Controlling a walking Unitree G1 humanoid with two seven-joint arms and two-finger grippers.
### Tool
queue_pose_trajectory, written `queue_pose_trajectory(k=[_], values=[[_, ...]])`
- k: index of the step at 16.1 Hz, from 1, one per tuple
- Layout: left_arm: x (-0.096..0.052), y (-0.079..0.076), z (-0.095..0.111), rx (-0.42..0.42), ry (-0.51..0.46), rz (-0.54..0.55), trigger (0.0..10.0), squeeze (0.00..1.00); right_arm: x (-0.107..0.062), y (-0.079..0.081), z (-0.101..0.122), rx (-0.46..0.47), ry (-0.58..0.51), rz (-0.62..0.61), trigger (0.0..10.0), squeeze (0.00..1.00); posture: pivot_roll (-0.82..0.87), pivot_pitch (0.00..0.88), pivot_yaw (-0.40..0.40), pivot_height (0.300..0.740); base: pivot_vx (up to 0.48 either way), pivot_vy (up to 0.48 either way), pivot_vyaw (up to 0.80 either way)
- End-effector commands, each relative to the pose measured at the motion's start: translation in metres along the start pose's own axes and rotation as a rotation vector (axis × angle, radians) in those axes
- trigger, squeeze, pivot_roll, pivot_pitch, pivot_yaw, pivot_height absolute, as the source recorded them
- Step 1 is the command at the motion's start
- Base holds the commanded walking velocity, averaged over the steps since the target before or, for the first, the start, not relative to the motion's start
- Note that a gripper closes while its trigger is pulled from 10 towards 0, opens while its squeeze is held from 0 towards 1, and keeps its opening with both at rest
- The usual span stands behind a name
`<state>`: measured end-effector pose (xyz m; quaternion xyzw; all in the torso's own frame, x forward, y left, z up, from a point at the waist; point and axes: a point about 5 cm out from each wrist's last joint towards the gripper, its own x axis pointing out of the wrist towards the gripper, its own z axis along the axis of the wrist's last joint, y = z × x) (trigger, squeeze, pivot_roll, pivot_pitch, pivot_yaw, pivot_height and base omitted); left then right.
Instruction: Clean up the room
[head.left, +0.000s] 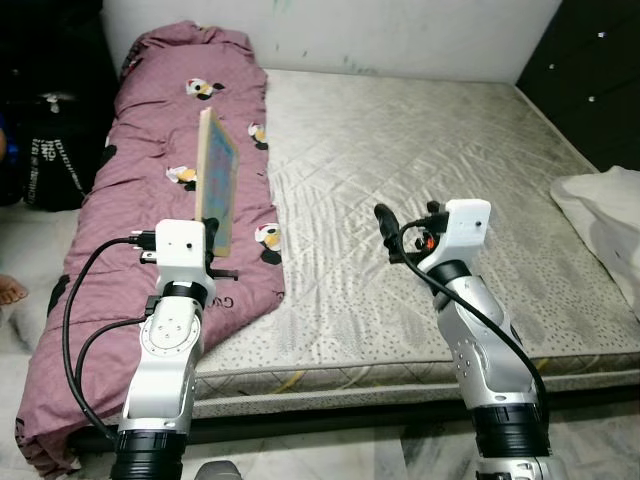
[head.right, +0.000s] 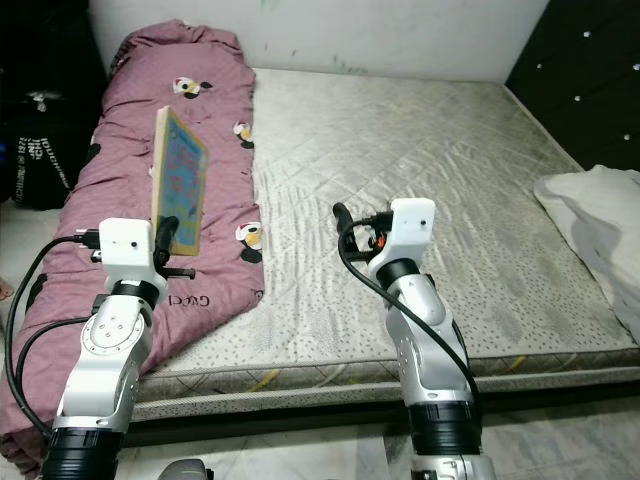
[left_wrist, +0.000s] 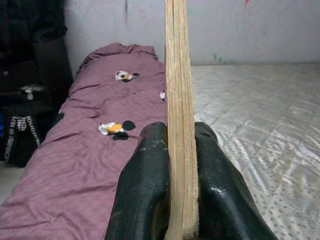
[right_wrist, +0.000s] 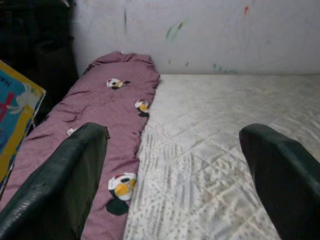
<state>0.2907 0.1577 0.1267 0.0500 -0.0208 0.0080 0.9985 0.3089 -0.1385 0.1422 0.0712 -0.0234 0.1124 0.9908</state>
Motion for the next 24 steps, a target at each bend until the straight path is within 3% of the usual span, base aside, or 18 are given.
queue_pose_trajectory(k=[1, 8, 15, 24], values=[[0.001, -0.002, 0.009, -0.005, -0.051, -0.010, 10.0, 0.00, -0.002, -0.005, -0.002, 0.002, 0.011, -0.017, 10.0, 0.00, -0.03, 0.000, -0.097, 0.740, 0.000, -0.270, 0.00], [0.001, -0.003, 0.009, -0.012, -0.049, -0.019, 10.0, 0.00, -0.001, -0.005, -0.001, -0.028, 0.004, -0.004, 10.0, 0.00, -0.02, 0.000, -0.101, 0.740, 0.000, -0.271, 0.48], [0.002, -0.003, 0.010, -0.013, -0.055, -0.025, 10.0, 0.00, 0.000, -0.008, -0.001, -0.031, 0.004, -0.016, 10.0, 0.00, -0.03, 0.000, -0.101, 0.740, 0.000, -0.271, 0.00], [0.010, 0.001, 0.023, -0.036, -0.115, -0.017, 10.0, 0.00, 0.001, -0.011, 0.005, -0.063, -0.019, -0.038, 10.0, 0.00, -0.05, 0.000, -0.095, 0.740, 0.000, 0.000, 0.00]])
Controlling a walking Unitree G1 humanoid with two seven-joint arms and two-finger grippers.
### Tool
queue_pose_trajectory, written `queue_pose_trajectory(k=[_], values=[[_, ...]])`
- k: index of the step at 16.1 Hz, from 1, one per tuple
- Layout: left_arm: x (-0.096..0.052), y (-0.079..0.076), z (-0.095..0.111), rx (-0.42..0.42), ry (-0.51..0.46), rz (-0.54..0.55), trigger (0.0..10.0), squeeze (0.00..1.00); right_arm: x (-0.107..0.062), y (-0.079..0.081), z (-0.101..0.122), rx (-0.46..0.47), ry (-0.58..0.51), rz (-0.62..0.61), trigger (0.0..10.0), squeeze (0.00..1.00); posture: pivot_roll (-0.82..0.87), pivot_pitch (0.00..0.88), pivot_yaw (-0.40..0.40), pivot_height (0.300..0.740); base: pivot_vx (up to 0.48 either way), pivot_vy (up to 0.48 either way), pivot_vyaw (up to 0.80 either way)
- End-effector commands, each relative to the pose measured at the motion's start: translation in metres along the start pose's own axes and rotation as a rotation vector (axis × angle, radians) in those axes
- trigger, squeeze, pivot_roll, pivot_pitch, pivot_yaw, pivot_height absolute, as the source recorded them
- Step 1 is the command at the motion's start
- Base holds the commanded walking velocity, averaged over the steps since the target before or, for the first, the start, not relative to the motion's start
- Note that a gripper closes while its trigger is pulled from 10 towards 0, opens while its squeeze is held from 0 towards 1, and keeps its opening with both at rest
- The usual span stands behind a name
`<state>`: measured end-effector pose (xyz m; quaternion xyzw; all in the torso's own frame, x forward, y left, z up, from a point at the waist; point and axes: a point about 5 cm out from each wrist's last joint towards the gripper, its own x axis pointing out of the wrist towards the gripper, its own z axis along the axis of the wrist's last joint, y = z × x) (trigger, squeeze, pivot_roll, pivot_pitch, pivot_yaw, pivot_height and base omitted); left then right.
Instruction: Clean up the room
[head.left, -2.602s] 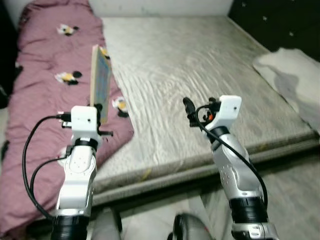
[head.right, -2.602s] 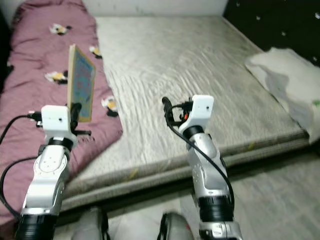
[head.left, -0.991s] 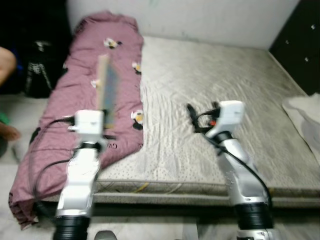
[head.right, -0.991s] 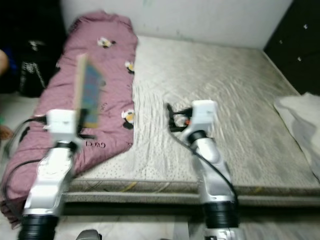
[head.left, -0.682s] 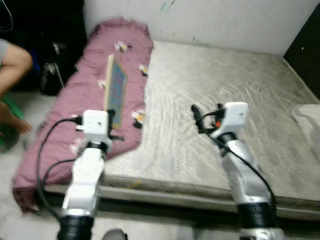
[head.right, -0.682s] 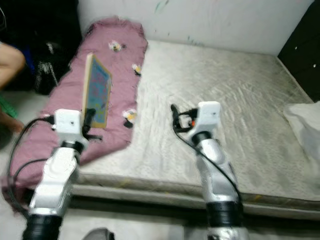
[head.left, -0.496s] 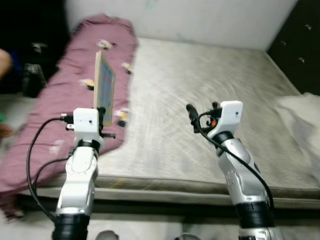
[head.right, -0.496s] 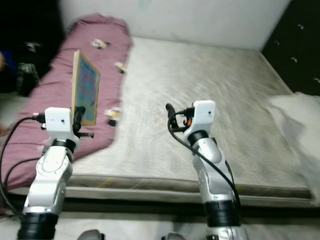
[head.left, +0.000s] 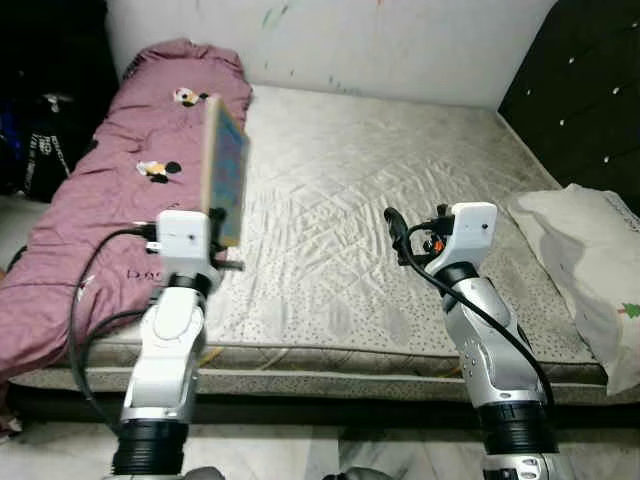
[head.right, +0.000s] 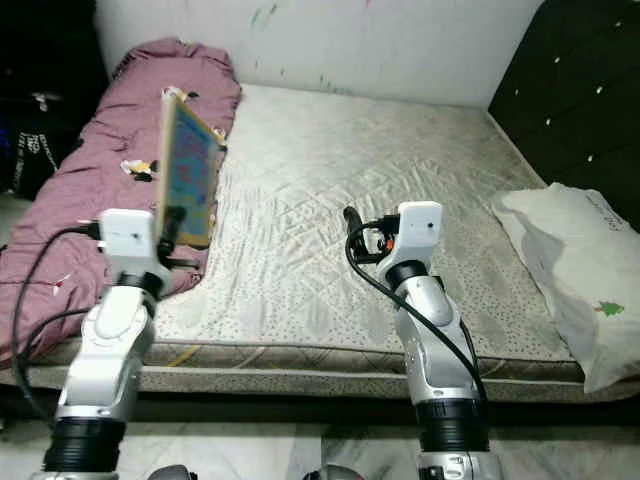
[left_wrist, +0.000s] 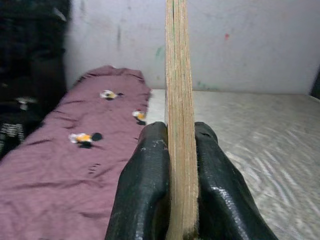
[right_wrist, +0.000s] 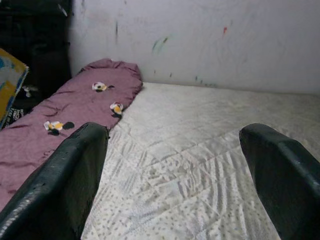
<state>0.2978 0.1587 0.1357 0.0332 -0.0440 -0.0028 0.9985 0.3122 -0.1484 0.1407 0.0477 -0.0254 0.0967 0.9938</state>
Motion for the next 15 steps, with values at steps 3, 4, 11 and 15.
queue_pose_trajectory(k=[3, 4, 11, 15], values=[[-0.003, -0.002, 0.008, -0.011, -0.049, -0.005, 10.0, 0.00, -0.003, 0.004, -0.003, -0.008, 0.001, 0.001, 10.0, 0.00, -0.03, 0.000, -0.106, 0.740, 0.000, 0.000, 0.00], [-0.005, -0.002, 0.008, -0.030, -0.047, 0.003, 10.0, 0.00, -0.004, 0.004, -0.003, -0.008, 0.006, 0.003, 10.0, 0.00, -0.03, 0.000, -0.110, 0.740, 0.000, 0.000, 0.00], [-0.017, -0.005, 0.000, -0.036, -0.012, -0.042, 10.0, 0.00, -0.017, 0.000, -0.013, 0.003, 0.032, -0.037, 10.0, 0.00, -0.04, 0.000, -0.097, 0.740, 0.000, 0.000, 0.00], [-0.020, -0.008, 0.001, -0.053, 0.000, -0.061, 10.0, 0.00, -0.019, -0.002, -0.014, 0.016, 0.042, -0.063, 10.0, 0.00, -0.05, 0.000, -0.088, 0.740, 0.000, -0.226, -0.26]])
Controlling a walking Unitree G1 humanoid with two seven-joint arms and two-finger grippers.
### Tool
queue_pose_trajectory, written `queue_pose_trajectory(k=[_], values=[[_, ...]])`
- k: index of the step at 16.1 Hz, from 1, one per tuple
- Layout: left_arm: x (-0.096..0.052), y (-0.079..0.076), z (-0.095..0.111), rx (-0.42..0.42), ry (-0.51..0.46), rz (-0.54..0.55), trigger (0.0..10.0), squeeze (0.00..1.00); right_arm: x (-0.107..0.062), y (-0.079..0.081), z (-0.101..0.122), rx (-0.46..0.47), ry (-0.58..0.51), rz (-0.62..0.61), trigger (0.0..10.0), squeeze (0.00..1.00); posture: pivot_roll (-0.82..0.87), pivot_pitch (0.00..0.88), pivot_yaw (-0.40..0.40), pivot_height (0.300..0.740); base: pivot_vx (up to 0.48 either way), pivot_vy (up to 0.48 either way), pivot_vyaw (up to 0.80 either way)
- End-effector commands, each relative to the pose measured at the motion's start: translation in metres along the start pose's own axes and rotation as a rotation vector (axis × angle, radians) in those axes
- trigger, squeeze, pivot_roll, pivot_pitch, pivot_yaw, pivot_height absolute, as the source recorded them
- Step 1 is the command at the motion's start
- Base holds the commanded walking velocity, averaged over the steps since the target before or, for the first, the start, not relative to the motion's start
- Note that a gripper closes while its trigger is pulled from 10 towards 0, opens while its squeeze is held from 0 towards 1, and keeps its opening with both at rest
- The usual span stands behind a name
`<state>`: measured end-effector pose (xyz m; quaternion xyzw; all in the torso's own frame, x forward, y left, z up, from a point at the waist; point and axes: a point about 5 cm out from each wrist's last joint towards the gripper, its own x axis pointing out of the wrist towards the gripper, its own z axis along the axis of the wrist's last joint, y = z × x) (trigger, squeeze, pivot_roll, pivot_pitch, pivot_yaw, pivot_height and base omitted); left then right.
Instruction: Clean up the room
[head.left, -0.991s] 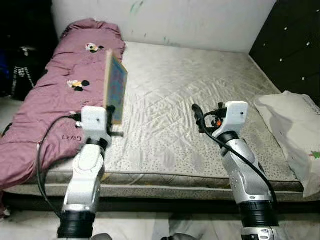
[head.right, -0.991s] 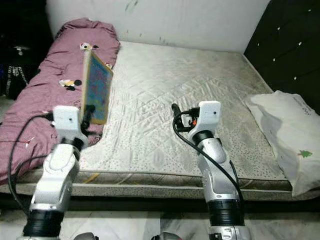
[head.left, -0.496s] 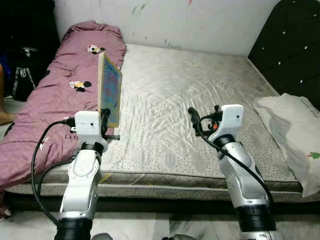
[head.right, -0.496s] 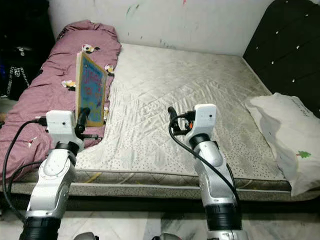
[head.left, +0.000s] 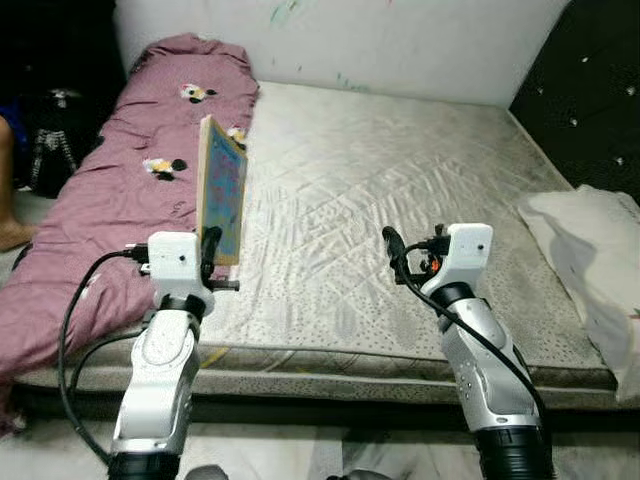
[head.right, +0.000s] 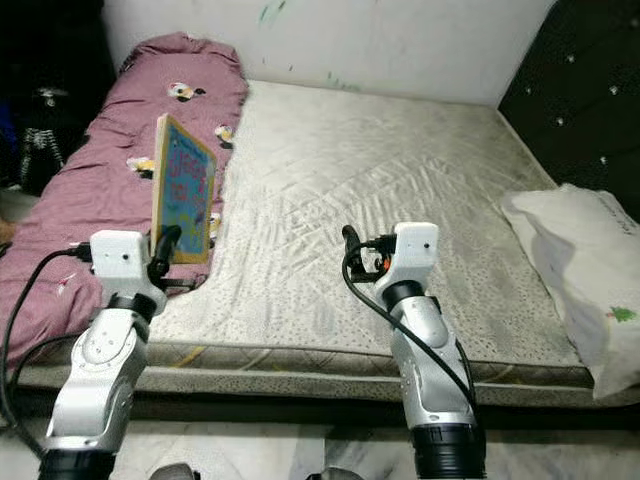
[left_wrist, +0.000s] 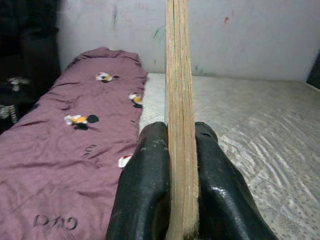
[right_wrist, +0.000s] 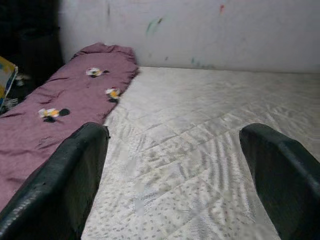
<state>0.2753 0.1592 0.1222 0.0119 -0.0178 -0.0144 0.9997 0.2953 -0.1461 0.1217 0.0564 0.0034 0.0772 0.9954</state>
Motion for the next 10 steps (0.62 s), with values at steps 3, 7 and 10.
queue_pose_trajectory(k=[3, 7, 10], values=[[0.0030, -0.0096, 0.0123, -0.010, -0.047, -0.045, 10.0, 0.00, -0.0031, -0.0098, 0.0045, -0.027, -0.003, -0.031, 10.0, 0.00, -0.05, 0.000, -0.090, 0.740, 0.000, -0.320, -0.19], [-0.0018, -0.0106, 0.0100, -0.015, -0.034, -0.044, 10.0, 0.00, -0.0056, -0.0099, 0.0019, -0.034, 0.012, -0.035, 10.0, 0.00, -0.04, 0.000, -0.099, 0.740, 0.000, -0.355, 0.00], [-0.0013, -0.0102, 0.0099, -0.018, -0.031, -0.045, 10.0, 0.00, -0.0058, -0.0096, 0.0017, -0.037, 0.017, -0.033, 10.0, 0.00, -0.04, 0.000, -0.102, 0.740, 0.000, -0.360, 0.00]])
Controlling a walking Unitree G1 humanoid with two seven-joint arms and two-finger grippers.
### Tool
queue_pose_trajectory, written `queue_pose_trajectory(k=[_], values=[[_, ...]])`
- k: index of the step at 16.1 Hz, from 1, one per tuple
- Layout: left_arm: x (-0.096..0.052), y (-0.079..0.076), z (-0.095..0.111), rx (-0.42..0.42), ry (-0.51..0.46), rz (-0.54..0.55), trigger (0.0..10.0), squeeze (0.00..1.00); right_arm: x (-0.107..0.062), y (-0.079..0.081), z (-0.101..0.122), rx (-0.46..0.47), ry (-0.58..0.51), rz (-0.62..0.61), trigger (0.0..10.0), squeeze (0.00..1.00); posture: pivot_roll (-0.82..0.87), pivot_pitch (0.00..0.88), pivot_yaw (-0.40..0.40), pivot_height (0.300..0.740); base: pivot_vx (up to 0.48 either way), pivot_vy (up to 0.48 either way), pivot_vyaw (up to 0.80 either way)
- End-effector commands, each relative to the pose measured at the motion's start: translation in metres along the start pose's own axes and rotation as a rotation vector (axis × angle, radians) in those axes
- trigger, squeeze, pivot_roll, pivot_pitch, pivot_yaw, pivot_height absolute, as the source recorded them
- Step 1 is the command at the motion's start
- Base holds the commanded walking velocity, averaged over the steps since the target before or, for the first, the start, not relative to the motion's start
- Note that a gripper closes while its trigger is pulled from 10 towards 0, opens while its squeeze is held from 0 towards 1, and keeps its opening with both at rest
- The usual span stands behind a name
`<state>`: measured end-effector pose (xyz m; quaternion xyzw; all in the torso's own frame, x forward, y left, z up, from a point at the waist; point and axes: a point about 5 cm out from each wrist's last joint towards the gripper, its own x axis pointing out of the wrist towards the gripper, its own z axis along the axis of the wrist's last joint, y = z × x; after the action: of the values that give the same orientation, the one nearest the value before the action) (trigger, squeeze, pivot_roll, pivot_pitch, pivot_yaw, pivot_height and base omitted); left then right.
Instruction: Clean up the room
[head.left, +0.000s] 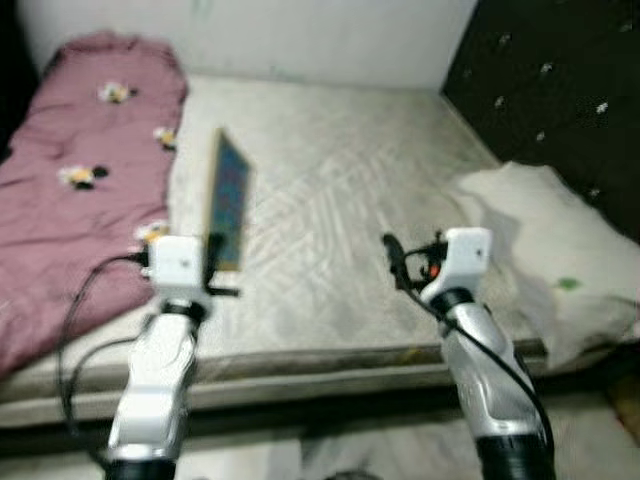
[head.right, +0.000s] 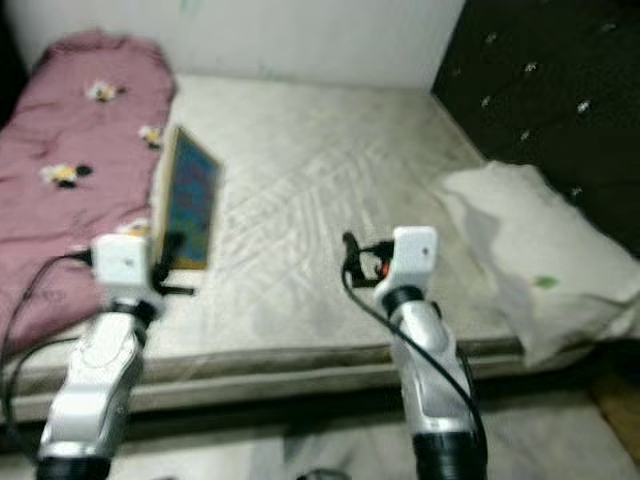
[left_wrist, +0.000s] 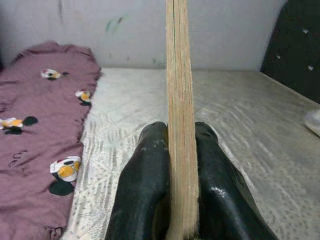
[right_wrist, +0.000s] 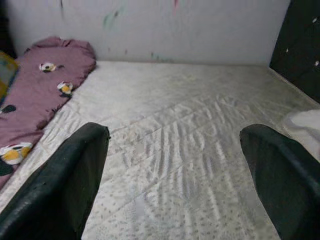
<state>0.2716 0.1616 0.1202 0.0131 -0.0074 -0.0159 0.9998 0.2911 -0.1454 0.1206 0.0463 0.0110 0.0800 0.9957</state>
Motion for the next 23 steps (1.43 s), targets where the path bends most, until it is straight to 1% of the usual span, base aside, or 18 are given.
queue_pose_trajectory(k=[1, 3, 8, 14, 18, 23], values=[[0.0032, -0.0123, 0.0127, -0.019, -0.055, -0.041, 10.0, 0.00, -0.0012, -0.0113, 0.0032, -0.020, 0.001, -0.039, 10.0, 0.00, -0.04, 0.000, -0.103, 0.740, 0.000, -0.360, 0.00], [0.0037, -0.0127, 0.0134, -0.032, -0.061, -0.046, 10.0, 0.00, -0.0005, -0.0123, 0.0030, -0.015, 0.007, -0.042, 10.0, 0.00, -0.04, 0.000, -0.106, 0.740, 0.000, -0.364, 0.00], [0.0035, -0.0129, 0.0134, -0.028, -0.058, -0.047, 10.0, 0.00, -0.0006, -0.0114, 0.0031, -0.017, 0.010, -0.035, 10.0, 0.00, -0.04, 0.000, -0.108, 0.740, 0.000, -0.361, 0.00], [0.0010, -0.0153, 0.0190, -0.076, -0.100, -0.115, 10.0, 0.00, 0.0004, -0.0111, 0.0039, -0.020, 0.011, -0.038, 10.0, 0.00, -0.04, 0.000, -0.109, 0.740, 0.000, 0.000, 0.00], [0.0011, -0.0178, 0.0192, -0.086, -0.104, -0.126, 10.0, 0.00, 0.0007, -0.0118, 0.0037, -0.023, 0.011, -0.038, 10.0, 0.00, -0.05, 0.000, -0.109, 0.740, 0.278, 0.000, 0.00], [0.0015, -0.0172, 0.0196, -0.084, -0.107, -0.128, 10.0, 0.00, 0.0007, -0.0123, 0.0042, -0.029, 0.011, -0.036, 10.0, 0.00, -0.05, 0.000, -0.111, 0.740, 0.295, 0.000, 0.00]])
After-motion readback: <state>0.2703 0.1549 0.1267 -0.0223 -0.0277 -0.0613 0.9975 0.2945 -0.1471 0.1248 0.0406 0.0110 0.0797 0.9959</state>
